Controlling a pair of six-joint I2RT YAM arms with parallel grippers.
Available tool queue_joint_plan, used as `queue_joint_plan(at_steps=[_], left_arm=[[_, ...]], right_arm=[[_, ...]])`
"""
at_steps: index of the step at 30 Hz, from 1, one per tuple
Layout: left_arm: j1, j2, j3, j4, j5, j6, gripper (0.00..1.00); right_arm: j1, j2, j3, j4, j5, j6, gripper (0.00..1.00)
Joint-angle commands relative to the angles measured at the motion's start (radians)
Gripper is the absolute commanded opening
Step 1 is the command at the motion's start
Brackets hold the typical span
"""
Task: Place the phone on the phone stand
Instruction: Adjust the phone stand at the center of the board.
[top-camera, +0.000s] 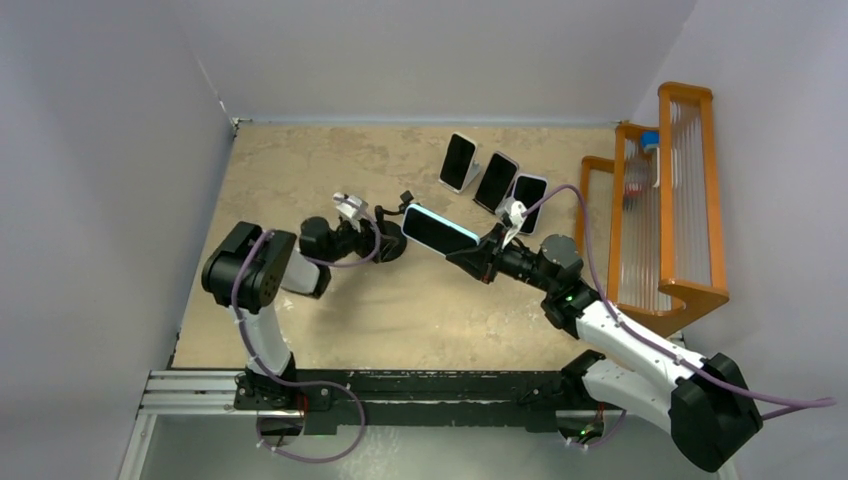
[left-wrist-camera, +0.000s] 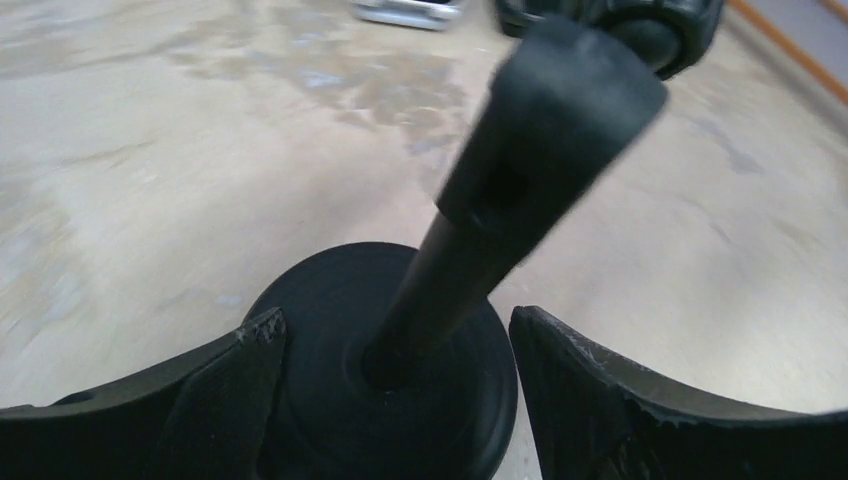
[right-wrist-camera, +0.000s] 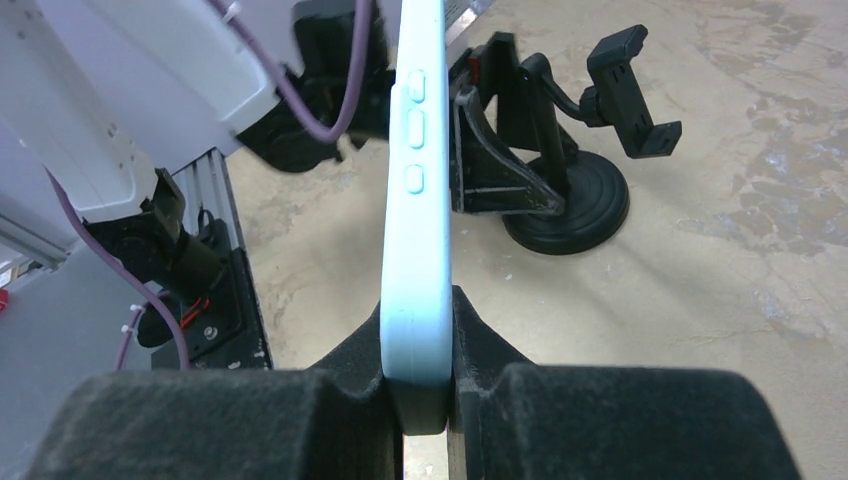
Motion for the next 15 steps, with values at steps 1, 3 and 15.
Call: queue_joint_plan(at_steps=[1,3,15], left_arm=[[-0.17,-0.086,-0.139,0.289,-0.704,-0.038,0.82],[-0.265,-0.085,-0.164,0.379,-0.942,0.01,0.84],[-0.345,0.091,-0.067,0.612,-1.13,0.103,0.0]], right_arm=[[0.001,-0.004,0.042,0.136,0.013,-0.013,0.0],[0.001,-0.003,0.037,0.136,0.013,-0.012,0.0],[0.002,-0.063,0.024,0.063,0.036,-0.023,0.0]])
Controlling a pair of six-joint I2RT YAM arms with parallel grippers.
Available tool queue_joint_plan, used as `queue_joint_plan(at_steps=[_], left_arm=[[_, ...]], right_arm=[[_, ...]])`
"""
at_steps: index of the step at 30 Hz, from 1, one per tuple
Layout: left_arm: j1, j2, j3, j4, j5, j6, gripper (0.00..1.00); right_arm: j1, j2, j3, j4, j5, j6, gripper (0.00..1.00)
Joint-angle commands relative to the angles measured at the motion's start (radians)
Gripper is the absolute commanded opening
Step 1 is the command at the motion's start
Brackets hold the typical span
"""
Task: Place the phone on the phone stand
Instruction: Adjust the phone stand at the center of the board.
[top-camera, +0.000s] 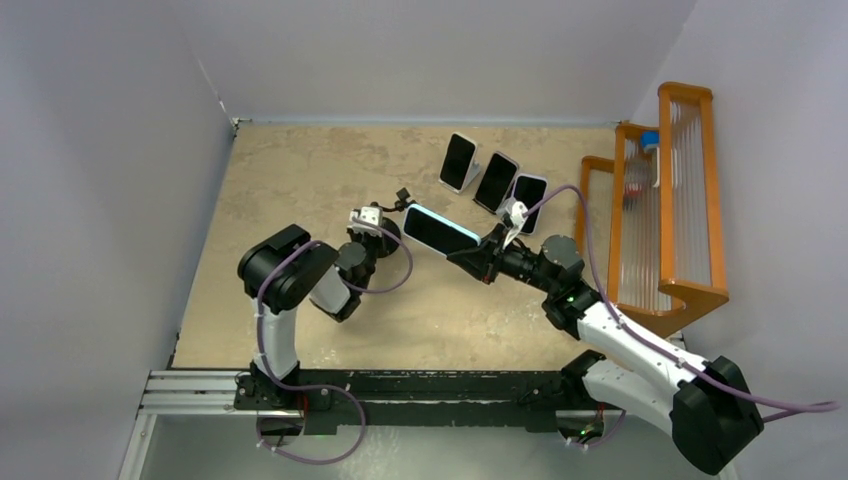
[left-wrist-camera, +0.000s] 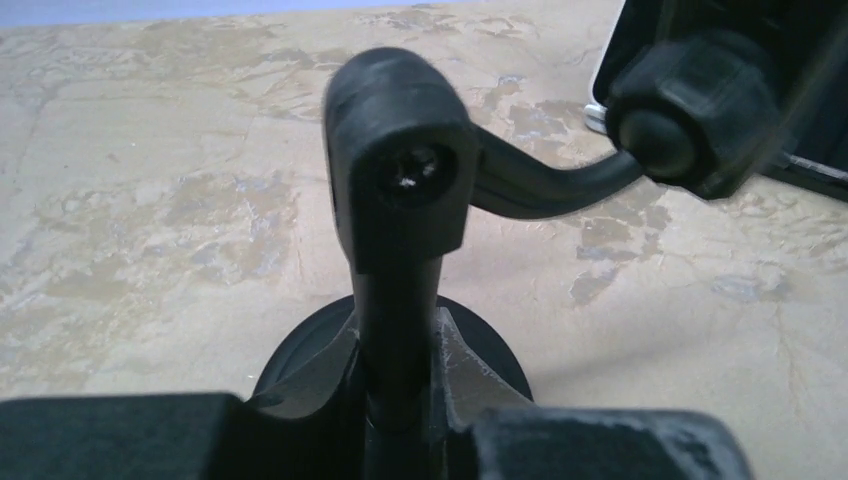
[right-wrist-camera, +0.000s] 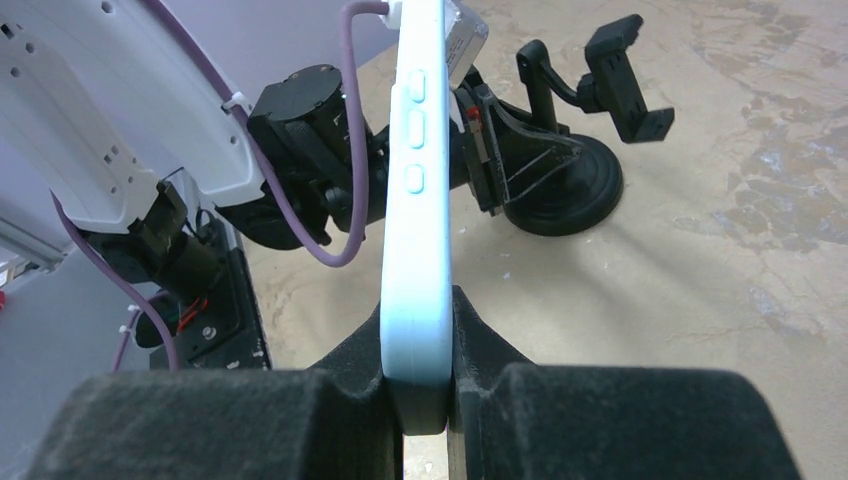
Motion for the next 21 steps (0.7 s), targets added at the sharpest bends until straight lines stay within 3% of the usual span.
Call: queue_joint_plan(at_steps=[1,6,10,12,14,16,19,21], left_arm=[[0.056,0.005,0.007,0.263,0.045,0.027,0.0],[0.292,-0.041,0.014,0.146,0.905,-0.041,0.0],[0.451,0.04,0.235,-0.072,1.643,-0.155,0.0],[0.461,0.099,0.322,-0.105,1.829,-0.23,0.0],[0.46,0.159,0.399,-0.119,1.959,-0.303,0.01],[0.46,0.197,0.424,-0.079,2.007,-0.368,0.11],[0.463,0.182,0.385,-0.029,1.945,-0.379,0.43],[0.463,0.135,0.348,-0.103,1.835,-0.308,0.61]], right_arm=[[0.001,-0.064,0.021,0.067,0.036,-0.02,0.0],[0.001,-0.066,0.016,0.079,0.046,-0.018,0.0],[-0.001,-0.083,0.007,0.098,0.068,-0.014,0.0],[-0.001,-0.081,0.01,0.1,0.064,-0.014,0.0],[-0.002,-0.071,0.014,0.099,0.057,-0.013,0.0],[-0.002,-0.067,0.017,0.096,0.055,-0.012,0.0],[-0.002,-0.069,0.022,0.09,0.06,-0.014,0.0],[-0.002,-0.068,0.022,0.094,0.062,-0.016,0.0]])
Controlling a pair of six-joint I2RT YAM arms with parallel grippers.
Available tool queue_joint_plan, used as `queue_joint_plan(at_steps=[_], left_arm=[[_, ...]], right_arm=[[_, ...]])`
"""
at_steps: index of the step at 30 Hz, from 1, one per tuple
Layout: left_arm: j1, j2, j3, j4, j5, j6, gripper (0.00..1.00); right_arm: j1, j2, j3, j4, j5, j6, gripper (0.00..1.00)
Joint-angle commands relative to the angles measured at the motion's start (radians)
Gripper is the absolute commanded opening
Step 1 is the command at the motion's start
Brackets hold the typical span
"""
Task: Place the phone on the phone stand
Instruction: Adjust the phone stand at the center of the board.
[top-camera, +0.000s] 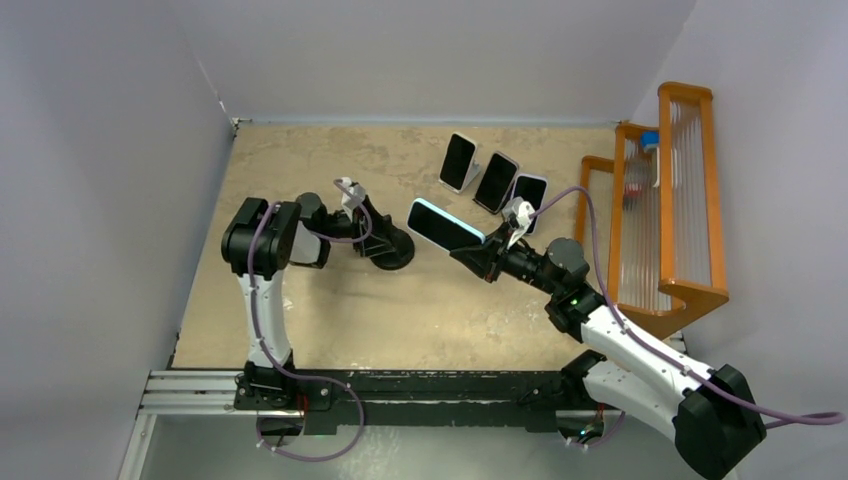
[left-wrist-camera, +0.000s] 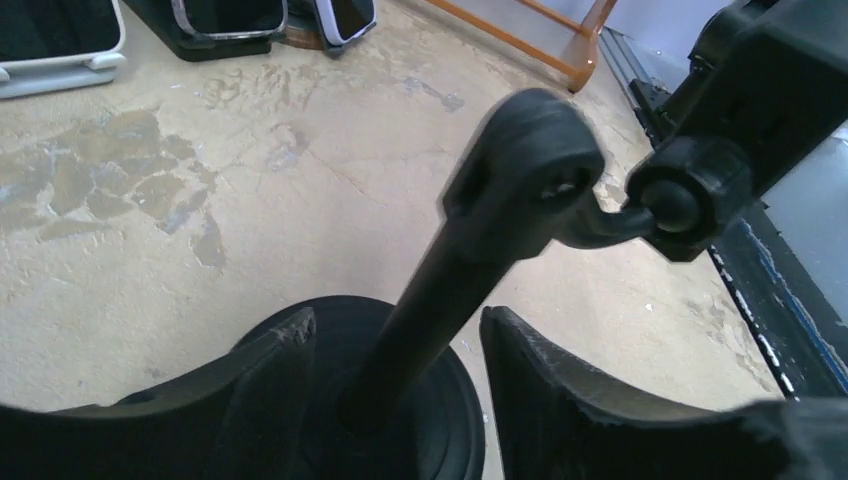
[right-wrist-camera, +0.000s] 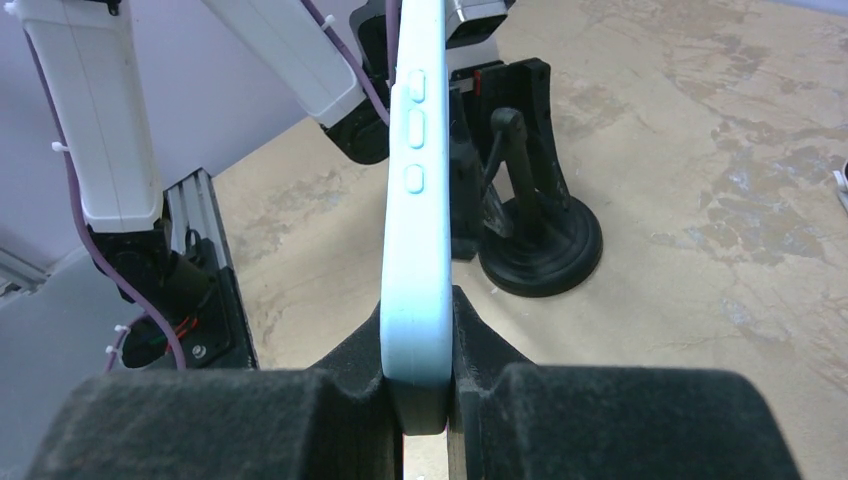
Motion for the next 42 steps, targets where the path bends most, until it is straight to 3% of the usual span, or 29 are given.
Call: queue_joint_plan(at_steps=[1,6,8,10,12,13,15,16,23,24,25,26,30,35,42], left_arm=[[0.0,-0.096,-0.062,-0.069,-0.064,0.045,0.65],[-0.135,-0.249,-0.212,-0.117,-0.553,0.257,0.69],[-0.195,-0.273,-0.258,-0.065,-0.741,0.271,0.68],[-0.204,-0.256,-0.296,0.047,-0.792,0.242,0.63],[-0.203,-0.241,-0.292,0.06,-0.793,0.236,0.5],[-0.2,-0.234,-0.267,0.036,-0.781,0.238,0.43],[-0.189,-0.222,-0.222,-0.034,-0.707,0.242,0.03],[-0.182,-0.211,-0.189,-0.058,-0.656,0.248,0.0],[-0.048,-0.124,-0.03,-0.149,-0.069,0.248,0.0],[-0.028,-0.108,-0.008,-0.155,0.025,0.233,0.0],[0.013,-0.046,0.091,-0.224,0.251,0.168,0.0],[0.017,-0.028,0.115,-0.223,0.293,0.145,0.0],[0.017,0.02,0.129,-0.061,0.36,-0.009,0.0],[0.017,0.13,0.161,0.345,0.395,-0.389,0.0],[0.012,0.15,0.178,0.378,0.401,-0.429,0.0]], right_arm=[[-0.001,-0.012,0.03,0.106,0.018,-0.009,0.0],[-0.001,0.025,0.031,0.15,-0.004,0.008,0.0],[-0.001,0.037,0.034,0.163,-0.012,0.014,0.0],[-0.001,0.036,0.036,0.161,-0.016,0.015,0.0],[-0.001,0.025,0.038,0.146,-0.013,0.01,0.0],[-0.002,0.018,0.037,0.137,-0.008,0.005,0.0],[-0.002,0.005,0.035,0.119,0.003,-0.005,0.0],[-0.003,-0.002,0.033,0.116,0.009,-0.009,0.0],[-0.038,-0.025,0.032,0.183,-0.098,-0.043,0.0],[-0.048,-0.01,0.039,0.203,-0.141,-0.048,0.0],[-0.074,0.133,0.097,0.233,-0.343,-0.076,0.0],[-0.076,0.194,0.123,0.242,-0.375,-0.096,0.0],[-0.067,0.343,0.219,0.236,-0.382,-0.184,0.0],[-0.026,0.442,0.263,0.28,-0.301,-0.296,0.0],[-0.023,0.648,0.403,0.342,-0.329,-0.321,0.0]])
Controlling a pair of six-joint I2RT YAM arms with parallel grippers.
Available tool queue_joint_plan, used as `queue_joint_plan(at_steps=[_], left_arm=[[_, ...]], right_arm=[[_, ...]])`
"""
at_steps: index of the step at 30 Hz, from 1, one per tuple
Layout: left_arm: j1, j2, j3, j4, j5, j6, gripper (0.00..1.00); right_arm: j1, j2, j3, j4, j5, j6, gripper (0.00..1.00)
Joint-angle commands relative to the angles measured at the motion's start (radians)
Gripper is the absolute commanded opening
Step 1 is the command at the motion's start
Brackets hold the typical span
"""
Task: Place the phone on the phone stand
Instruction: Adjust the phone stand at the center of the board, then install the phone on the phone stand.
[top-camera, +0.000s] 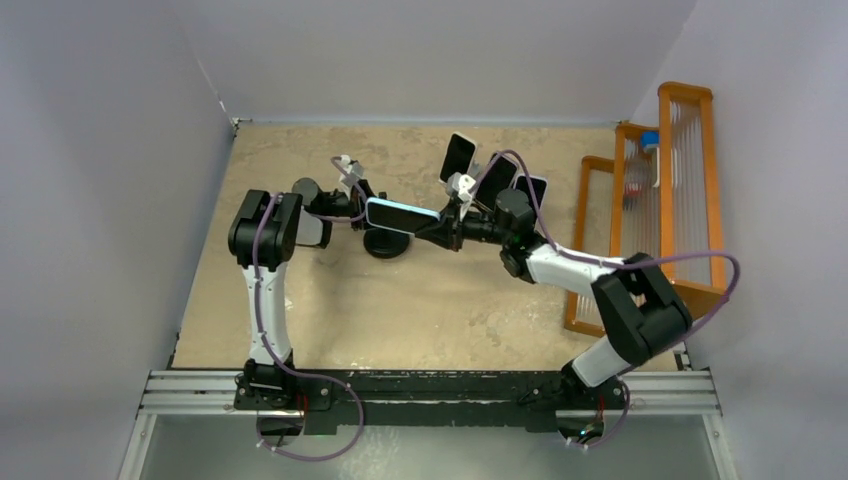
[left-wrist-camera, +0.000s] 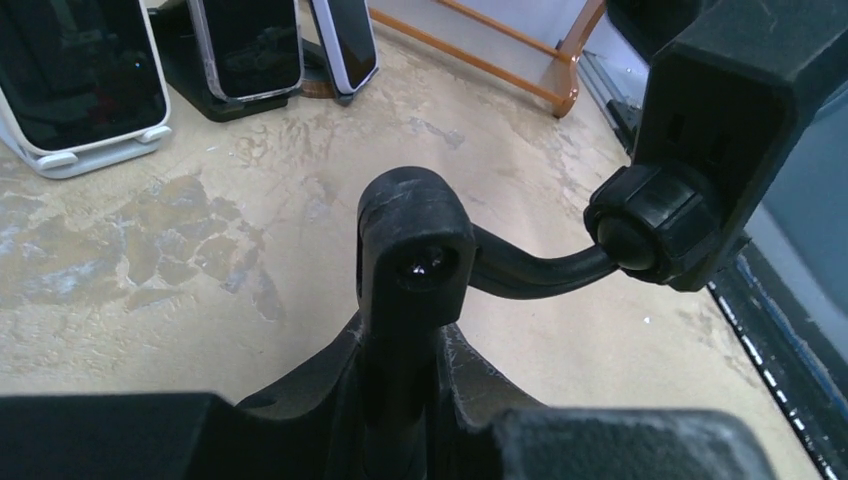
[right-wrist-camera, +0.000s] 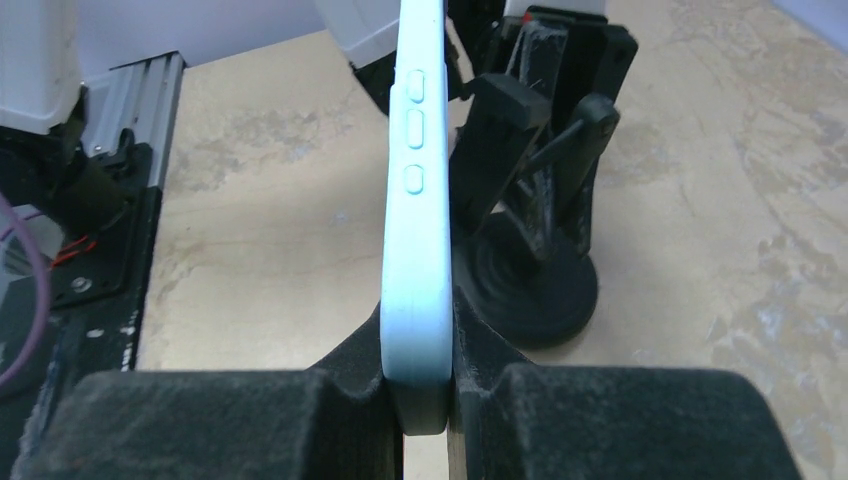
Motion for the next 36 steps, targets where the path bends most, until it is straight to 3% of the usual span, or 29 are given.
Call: queue_joint_plan(at_steps=[1,11,26,36], left_arm=[[-0.008,0.051,-0.028,0.23,0.296,-0.153,0.0],[-0.008,0.051,-0.023,0.23,0.294,-0.154,0.0],[-0.018,0.03,-0.048,0.23,0.26,-0.127,0.0],[-0.016,-0.011,-0.092,0.231,0.183,-0.11,0.0]], right_arm=[[0.002,0.075,0.139,0.139,-0.031,-0.068,0.0],[0.002,0.267,0.298,0.078,-0.04,-0.131,0.0],[0.021,0.436,0.238,0.246,-0.053,-0.017,0.0],[0.067,0.47,0.144,0.228,0.025,0.055,0.0]])
